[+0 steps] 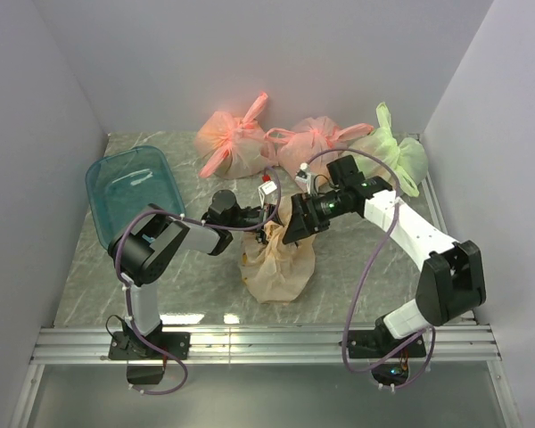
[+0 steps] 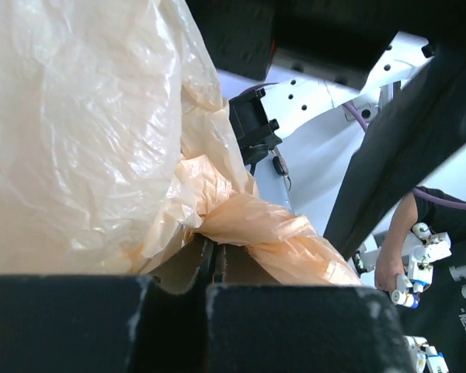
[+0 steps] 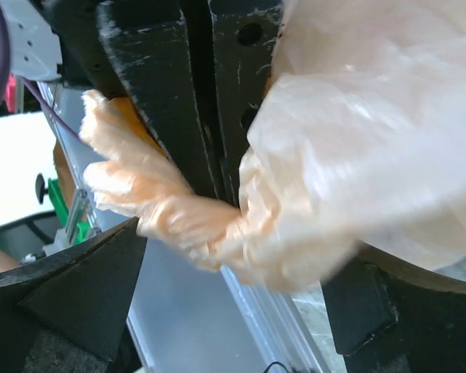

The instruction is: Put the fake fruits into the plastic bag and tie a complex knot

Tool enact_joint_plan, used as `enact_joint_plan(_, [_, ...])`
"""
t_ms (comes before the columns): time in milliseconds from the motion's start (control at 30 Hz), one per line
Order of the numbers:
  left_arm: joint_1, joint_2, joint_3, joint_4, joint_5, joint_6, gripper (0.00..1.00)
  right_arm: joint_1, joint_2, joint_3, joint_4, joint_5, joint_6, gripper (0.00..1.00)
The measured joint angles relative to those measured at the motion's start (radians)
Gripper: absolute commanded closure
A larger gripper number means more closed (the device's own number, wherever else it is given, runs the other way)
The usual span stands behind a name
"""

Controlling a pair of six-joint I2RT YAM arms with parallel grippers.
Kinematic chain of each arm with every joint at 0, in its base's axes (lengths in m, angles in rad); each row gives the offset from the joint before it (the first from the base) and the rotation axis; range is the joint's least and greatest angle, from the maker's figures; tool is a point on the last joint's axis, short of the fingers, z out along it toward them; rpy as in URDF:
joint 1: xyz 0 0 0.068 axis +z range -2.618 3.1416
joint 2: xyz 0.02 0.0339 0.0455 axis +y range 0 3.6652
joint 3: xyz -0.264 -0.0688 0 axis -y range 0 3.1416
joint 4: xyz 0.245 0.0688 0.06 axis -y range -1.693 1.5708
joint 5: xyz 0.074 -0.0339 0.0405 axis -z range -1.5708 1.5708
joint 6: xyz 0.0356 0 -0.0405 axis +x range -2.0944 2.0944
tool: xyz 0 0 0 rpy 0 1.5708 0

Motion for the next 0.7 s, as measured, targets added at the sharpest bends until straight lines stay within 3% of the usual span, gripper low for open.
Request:
enact_joint_plan(133, [0.000,0.000,0.000,0.002,0.000,-0.001,1.00,-0.032,-0.055,-0.018,0.023,-0.021,0.002,0.21])
enact_joint_plan(200, [0.000,0.000,0.000,0.008,0.000,-0.002,1.00,-0.044,-0.097,-0.032,0.038,-0.031,0.013,0.21])
enact_joint_plan(367, [0.000,0.000,0.000,0.024,0.000,-0.005,1.00,-0.087,-0.166,-0.074,0.056,-0.052,0.028,0.42])
enact_joint_plan(700, [0.000,0.000,0.000,0.068,0.000,-0.029,1.00,-0.179,-0.200,-0.261,0.113,-0.061,0.133,0.59])
